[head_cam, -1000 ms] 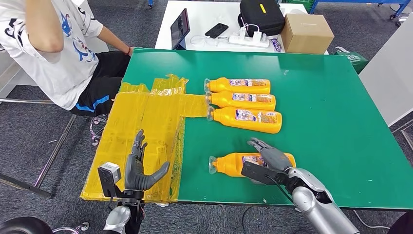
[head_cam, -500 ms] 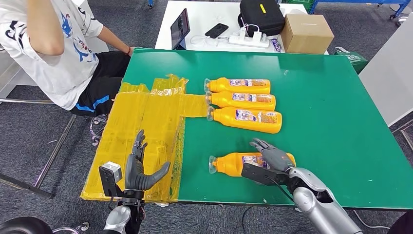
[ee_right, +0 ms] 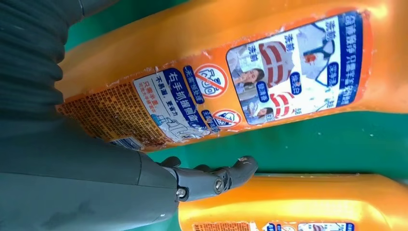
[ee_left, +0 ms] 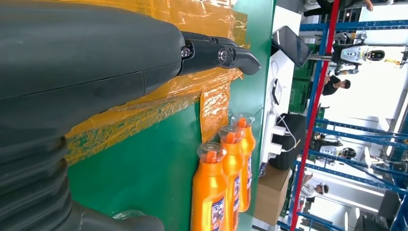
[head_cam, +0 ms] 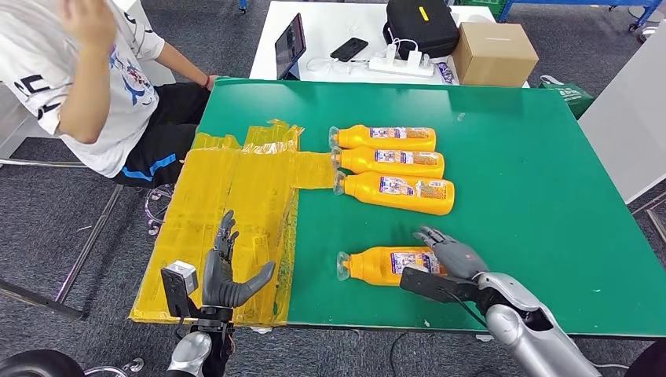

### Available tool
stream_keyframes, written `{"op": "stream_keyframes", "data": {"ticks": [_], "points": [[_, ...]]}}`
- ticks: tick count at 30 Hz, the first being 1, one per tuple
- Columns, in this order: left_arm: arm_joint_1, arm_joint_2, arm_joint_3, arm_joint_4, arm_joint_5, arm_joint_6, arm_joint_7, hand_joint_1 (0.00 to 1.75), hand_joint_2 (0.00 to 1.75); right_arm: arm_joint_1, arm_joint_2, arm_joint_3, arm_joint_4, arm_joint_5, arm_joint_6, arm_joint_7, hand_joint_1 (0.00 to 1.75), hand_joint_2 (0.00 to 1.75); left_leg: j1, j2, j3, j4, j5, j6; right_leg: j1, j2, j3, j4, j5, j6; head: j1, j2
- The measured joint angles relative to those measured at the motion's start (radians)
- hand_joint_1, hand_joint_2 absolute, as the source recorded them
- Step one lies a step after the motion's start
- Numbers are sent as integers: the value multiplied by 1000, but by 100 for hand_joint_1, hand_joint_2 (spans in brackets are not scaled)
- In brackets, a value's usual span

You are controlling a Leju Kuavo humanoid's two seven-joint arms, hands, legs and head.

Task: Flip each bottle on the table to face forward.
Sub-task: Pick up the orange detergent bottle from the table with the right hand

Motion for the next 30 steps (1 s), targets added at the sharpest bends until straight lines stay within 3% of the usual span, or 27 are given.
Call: {"op": "stream_keyframes", "data": {"ticks": [1,2,5,6,14,21,24,27,30], "points": [[0,0,0,0,0,0,0,0,175,2,-3,0,-3,-2,3,2,1,175,0,0,0,0,0,0,0,0,0,0,0,0,0,0],[0,0,0,1,0,0,0,0,175,3,-5,0,-5,-6,7,3,17,175,0,0,0,0,0,0,0,0,0,0,0,0,0,0],[-3,0,0,5,0,-2,1,0,175,3,-8,0,-6,-14,27,4,123,175,0,0,0,0,0,0,0,0,0,0,0,0,0,0],[-4,0,0,7,0,-2,2,0,175,2,-7,1,-4,-14,31,4,146,175,0,0,0,0,0,0,0,0,0,0,0,0,0,0],[-20,0,0,26,1,-6,6,0,175,-28,21,7,53,-11,32,4,173,175,0,1,3,0,0,0,0,0,2,0,0,0,0,0],[-21,0,0,35,2,-6,6,0,175,-39,35,7,78,-11,15,-5,175,175,0,1,5,0,0,0,0,0,5,0,0,0,0,0],[-19,0,0,35,8,-6,6,0,175,-12,54,-7,68,-13,-97,-74,175,175,0,0,5,0,0,0,0,0,5,0,0,0,0,0],[-6,0,0,22,20,-1,5,0,175,50,118,-62,4,-6,-237,-152,175,175,1,0,3,0,0,0,1,0,3,0,0,0,0,0],[4,-1,0,8,23,0,6,0,175,78,177,-112,-63,6,-267,-159,175,175,1,1,2,0,0,0,1,0,1,0,0,0,0,0]]}}
